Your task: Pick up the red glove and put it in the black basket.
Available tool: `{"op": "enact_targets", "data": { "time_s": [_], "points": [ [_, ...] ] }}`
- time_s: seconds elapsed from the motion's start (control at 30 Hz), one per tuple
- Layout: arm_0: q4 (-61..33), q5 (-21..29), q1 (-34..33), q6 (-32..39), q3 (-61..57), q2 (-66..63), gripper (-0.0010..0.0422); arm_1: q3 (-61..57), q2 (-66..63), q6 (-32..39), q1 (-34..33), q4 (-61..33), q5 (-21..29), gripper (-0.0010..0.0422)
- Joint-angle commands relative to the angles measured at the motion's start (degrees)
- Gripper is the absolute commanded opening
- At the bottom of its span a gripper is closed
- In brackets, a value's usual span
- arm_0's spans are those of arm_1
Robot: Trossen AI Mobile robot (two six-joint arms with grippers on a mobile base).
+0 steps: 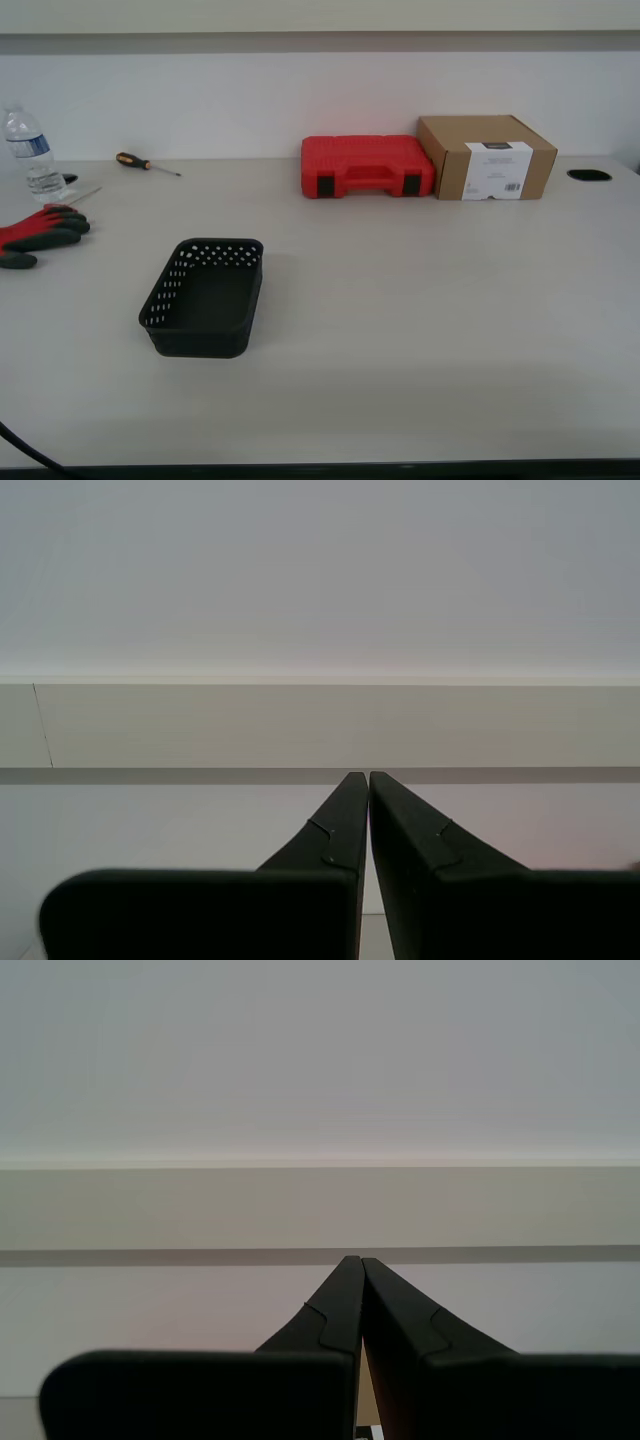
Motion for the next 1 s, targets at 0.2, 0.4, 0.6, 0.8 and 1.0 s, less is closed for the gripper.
{"op": "enact_targets", "data": {
  "time_s": [0.2,0.4,0.6,0.8,1.0],
  "points": [
    [0.13,-0.02,0.02,0.15,0.07,-0.02,0.0,0.02,-0.02,-0.04,-0.02,0.22,0.0,0.0],
    [0.13,-0.02,0.0,0.15,0.07,-0.02,0.0,0.02,-0.02,-0.04,-0.02,0.22,0.0,0.0],
    [0.13,-0.02,0.02,0.15,0.07,-0.02,0.0,0.02,-0.02,-0.04,-0.02,0.24,0.02,0.0],
    [0.13,-0.02,0.02,0.15,0.07,-0.02,0.0,0.0,0.09,-0.11,-0.02,0.07,0.0,0.0],
    [0.13,-0.02,0.02,0.15,0.07,-0.02,0.0,0.07,0.79,1.22,0.02,-3.8,-1.92,0.0]
  ]
}}
